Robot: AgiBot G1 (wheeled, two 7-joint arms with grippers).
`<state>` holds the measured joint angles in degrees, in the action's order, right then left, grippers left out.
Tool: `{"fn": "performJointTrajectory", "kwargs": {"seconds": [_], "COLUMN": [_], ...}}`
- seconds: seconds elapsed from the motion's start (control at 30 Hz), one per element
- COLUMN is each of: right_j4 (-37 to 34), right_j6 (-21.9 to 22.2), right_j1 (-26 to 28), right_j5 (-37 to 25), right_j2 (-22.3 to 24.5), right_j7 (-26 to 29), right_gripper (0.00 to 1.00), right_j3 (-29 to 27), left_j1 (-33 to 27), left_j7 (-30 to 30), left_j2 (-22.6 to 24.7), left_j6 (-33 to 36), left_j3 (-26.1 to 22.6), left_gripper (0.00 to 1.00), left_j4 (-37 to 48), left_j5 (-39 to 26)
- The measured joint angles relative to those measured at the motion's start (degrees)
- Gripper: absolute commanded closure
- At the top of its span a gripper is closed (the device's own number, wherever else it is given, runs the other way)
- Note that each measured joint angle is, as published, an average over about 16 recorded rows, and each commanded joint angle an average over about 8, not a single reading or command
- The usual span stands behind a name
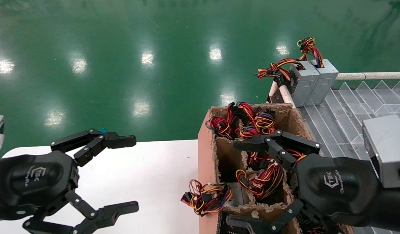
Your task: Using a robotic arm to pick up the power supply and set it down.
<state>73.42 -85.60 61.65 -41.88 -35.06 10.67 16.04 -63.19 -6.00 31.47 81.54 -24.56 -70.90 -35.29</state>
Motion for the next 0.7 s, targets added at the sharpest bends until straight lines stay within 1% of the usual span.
{"fn": "performJointTrajectory", "kwargs": {"seconds": [0.47, 0.5, 0.7], "right_j4": [0.0, 0.0, 0.0], "right_j6": [0.0, 0.0, 0.0], "right_j1": [0.0, 0.0, 0.0], "right_j5": [0.0, 0.0, 0.0], "right_j2": [0.0, 0.0, 0.0], "right_j7": [0.0, 0.0, 0.0], "right_gripper": [0.0, 0.0, 0.0], "right_j3": [0.0, 0.0, 0.0], "left_j1": [0.0, 0.0, 0.0], "left_j7": [0.0, 0.0, 0.0], "left_j2": [0.0, 0.0, 0.0], "left_j6": [0.0, 0.0, 0.0], "left_j3": [0.0, 0.0, 0.0], "left_gripper": [0.0, 0.09, 0.84], "left_j4": [0.0, 0.0, 0.0], "left_j5": [0.0, 0.0, 0.0]}}
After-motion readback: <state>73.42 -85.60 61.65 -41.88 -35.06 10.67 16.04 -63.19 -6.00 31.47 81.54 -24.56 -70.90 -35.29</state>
